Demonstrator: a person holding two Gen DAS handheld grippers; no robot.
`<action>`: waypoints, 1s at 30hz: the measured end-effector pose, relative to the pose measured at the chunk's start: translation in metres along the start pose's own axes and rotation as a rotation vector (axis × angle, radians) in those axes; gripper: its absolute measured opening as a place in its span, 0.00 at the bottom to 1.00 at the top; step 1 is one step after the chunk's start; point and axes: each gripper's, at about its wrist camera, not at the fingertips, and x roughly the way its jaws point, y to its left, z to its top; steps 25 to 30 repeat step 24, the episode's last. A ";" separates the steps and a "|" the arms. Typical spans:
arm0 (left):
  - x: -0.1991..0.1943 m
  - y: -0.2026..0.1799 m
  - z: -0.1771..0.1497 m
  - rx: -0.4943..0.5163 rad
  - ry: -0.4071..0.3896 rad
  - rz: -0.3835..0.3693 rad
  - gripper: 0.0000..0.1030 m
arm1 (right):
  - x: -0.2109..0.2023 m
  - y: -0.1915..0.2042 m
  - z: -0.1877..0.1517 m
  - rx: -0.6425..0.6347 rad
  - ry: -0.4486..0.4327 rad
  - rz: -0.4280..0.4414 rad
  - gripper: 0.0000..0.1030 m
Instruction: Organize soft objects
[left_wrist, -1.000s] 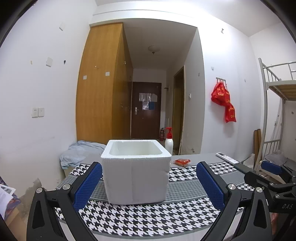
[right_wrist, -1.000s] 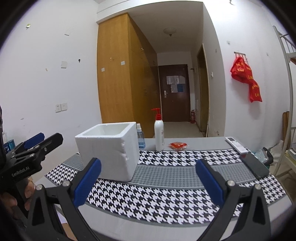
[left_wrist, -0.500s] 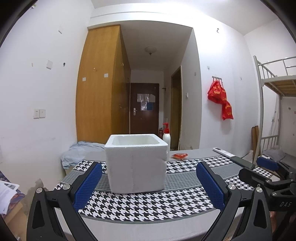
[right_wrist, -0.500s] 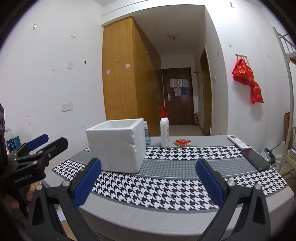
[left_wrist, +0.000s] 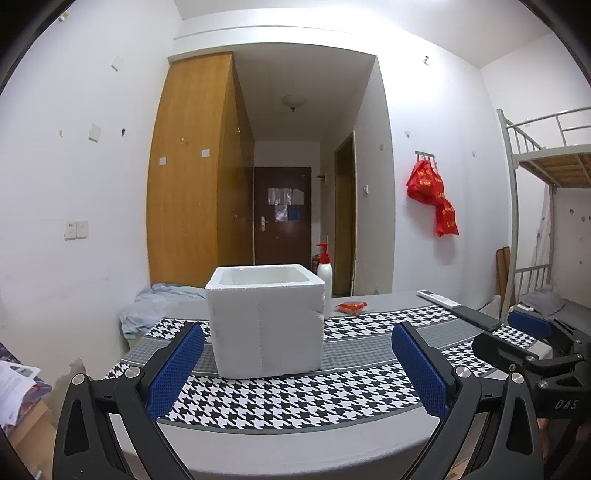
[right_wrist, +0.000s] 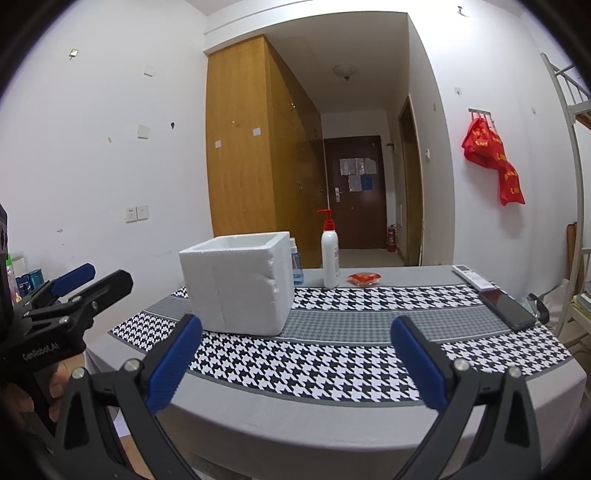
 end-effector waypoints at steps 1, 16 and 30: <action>0.000 0.000 0.000 -0.001 0.002 0.001 0.99 | 0.000 0.000 0.000 0.002 -0.001 0.002 1.00; -0.001 -0.004 0.000 0.006 0.012 0.000 0.99 | -0.004 -0.002 0.000 0.000 -0.001 -0.006 1.00; -0.001 -0.003 0.000 0.000 0.016 0.000 0.99 | -0.005 -0.003 0.000 0.002 0.005 -0.009 1.00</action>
